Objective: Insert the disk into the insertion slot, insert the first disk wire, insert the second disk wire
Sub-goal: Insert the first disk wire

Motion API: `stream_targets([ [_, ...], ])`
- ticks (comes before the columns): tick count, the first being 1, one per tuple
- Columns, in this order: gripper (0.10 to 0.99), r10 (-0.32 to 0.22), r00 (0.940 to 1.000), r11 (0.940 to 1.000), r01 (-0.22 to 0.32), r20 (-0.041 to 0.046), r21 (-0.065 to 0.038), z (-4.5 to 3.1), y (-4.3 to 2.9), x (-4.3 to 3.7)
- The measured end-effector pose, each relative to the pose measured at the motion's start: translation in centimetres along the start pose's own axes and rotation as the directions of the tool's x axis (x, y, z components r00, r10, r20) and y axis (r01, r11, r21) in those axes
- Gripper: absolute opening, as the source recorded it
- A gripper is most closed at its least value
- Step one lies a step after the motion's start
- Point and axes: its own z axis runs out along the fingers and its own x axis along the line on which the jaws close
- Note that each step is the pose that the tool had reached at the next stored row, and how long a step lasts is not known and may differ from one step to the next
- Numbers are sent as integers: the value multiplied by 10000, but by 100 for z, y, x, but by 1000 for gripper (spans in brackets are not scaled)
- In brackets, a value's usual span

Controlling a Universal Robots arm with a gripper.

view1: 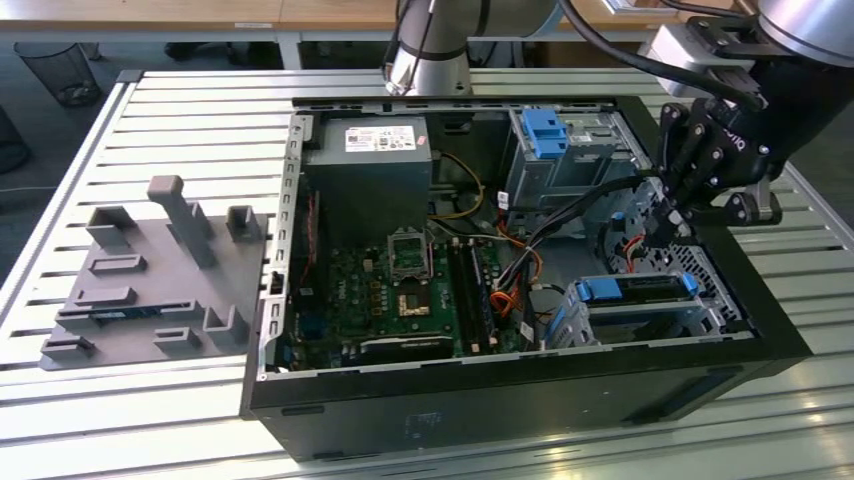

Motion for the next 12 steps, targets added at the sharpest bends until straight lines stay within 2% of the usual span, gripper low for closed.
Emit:
stream_targets([
  [3, 106, 27, 10000, 10000, -27, -9, 1, 3, -4, -6],
  [12, 106, 84, 9998, 10000, -85, -184, -18, 11, -29, -9],
])
